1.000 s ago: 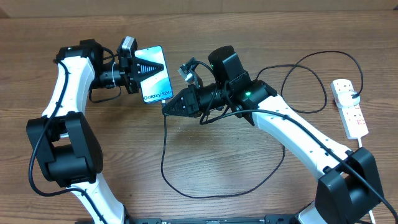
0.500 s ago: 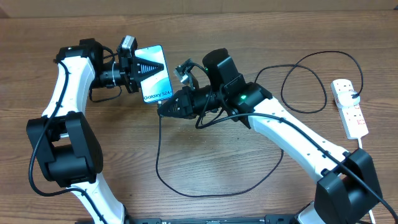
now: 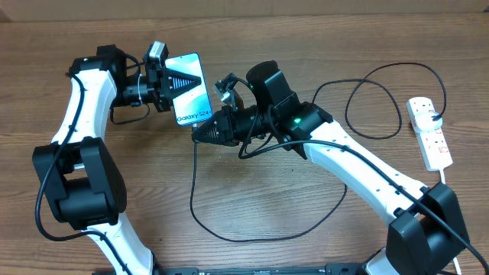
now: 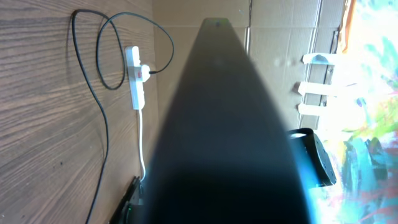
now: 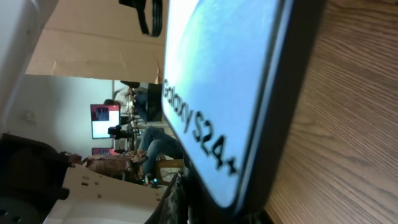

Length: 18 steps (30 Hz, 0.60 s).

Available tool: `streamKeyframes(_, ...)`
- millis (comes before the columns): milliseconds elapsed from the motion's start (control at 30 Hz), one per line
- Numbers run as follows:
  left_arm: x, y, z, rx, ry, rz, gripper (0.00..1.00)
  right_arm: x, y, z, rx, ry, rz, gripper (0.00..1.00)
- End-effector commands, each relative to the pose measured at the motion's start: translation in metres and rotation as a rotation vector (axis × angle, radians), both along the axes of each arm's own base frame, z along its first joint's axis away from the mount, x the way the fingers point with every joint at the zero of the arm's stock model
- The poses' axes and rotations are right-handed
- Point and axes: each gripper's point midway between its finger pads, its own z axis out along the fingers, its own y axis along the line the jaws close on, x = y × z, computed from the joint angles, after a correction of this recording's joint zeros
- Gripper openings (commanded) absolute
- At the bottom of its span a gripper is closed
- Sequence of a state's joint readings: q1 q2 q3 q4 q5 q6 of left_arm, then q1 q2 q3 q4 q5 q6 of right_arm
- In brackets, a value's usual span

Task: Plug charger to phone and switch on socket

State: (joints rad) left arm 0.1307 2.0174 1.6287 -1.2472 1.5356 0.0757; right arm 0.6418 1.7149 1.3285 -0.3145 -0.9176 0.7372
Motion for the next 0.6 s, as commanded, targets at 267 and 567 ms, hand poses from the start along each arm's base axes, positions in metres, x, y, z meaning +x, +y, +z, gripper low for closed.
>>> streamKeyframes(267,-0.004,-0.004,0.026,-0.04,-0.049,-0.007,0.04,-0.005,0.0,0.012,0.026,0.01,0.027,0.04)
streamKeyframes(567,-0.004,-0.004,0.026,-0.041,-0.043,-0.007,0.04,0.008,-0.009,0.013,0.027,0.002,-0.01,0.04)
